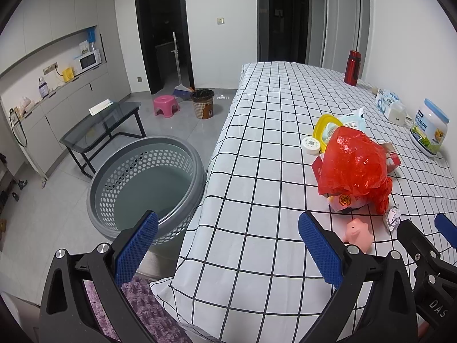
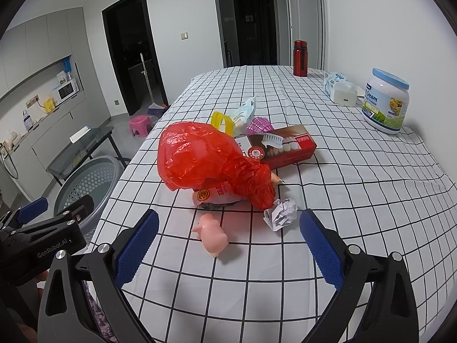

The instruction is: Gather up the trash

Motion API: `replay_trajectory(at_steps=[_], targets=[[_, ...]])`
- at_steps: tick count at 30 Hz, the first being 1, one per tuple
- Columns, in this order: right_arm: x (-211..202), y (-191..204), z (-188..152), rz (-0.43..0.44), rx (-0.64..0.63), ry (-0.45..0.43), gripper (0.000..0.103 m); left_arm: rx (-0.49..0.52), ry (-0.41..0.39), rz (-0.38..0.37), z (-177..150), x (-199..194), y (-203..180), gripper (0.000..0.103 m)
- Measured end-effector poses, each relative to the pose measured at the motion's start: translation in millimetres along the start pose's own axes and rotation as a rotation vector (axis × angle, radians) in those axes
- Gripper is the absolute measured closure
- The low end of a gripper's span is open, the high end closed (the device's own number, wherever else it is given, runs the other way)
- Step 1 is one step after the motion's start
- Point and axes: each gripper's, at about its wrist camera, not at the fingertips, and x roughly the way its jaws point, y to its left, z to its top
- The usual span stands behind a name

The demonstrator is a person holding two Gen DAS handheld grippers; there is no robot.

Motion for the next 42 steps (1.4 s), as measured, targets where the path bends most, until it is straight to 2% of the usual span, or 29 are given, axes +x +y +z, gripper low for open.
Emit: replay_trajectory(at_steps=[42], targets=[[3.2,1.2,-0.9,0.018,0.007,-0.002,0.009,-0.011,-0.001,0.009,-4.0,4.1,-1.9,0.006]])
